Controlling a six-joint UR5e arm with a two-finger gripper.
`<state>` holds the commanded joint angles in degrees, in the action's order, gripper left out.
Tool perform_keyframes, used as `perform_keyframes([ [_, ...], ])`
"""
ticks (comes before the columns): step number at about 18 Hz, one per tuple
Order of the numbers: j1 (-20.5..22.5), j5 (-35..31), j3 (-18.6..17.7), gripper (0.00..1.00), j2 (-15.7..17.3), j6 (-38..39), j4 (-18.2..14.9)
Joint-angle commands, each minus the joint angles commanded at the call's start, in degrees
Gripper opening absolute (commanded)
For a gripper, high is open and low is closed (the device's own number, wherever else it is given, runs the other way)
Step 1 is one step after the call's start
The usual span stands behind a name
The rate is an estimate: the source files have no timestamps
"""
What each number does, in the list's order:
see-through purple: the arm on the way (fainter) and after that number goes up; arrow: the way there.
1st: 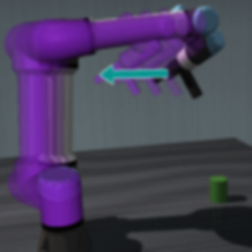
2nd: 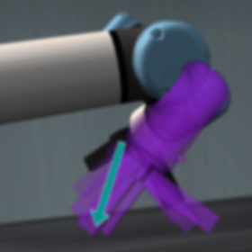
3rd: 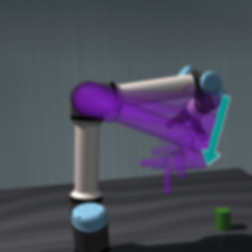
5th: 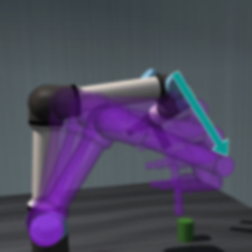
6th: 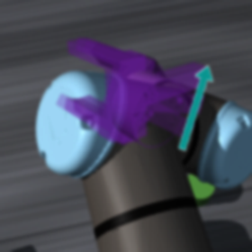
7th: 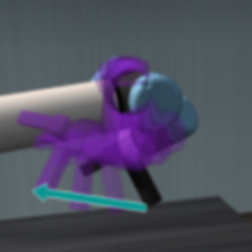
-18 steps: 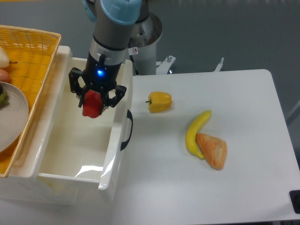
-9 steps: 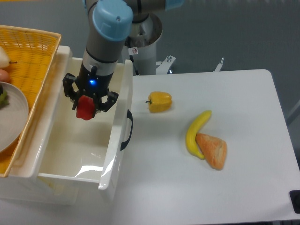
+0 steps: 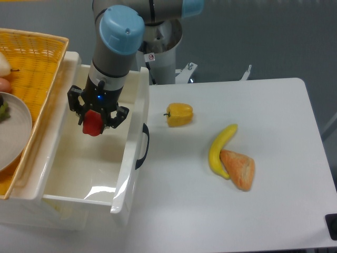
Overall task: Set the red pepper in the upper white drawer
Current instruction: 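Lower the held red pepper into the drawer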
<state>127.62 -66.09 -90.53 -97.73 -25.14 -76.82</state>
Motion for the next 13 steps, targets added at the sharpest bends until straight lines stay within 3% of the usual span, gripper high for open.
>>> perform_keyframes([
  [13, -0.53, 0.0, 0.09, 0.37, -1.76, -0.44, 0.26],
])
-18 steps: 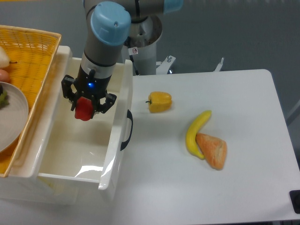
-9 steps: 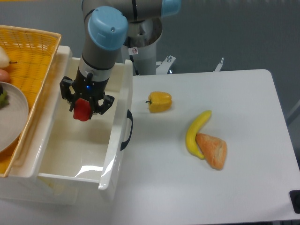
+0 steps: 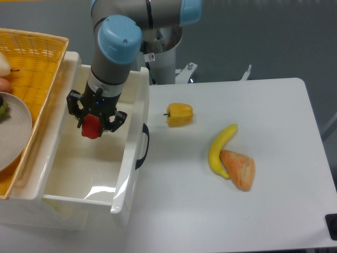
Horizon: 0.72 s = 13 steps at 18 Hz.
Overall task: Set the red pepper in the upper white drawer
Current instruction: 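Lower the held red pepper into the drawer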
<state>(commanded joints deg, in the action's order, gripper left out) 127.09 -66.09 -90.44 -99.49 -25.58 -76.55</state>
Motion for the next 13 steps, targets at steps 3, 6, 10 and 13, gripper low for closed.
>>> perform_keyframes([
  [3, 0.0, 0.0, 0.0, 0.37, -0.35, 0.0, 0.0],
  [6, 0.0, 0.0, 0.0, 0.37, -0.62, 0.0, 0.0],
  [10, 0.0, 0.0, 0.0, 0.37, -0.7, 0.0, 0.0],
  [13, 0.0, 0.0, 0.0, 0.37, -0.97, -0.09, 0.09],
])
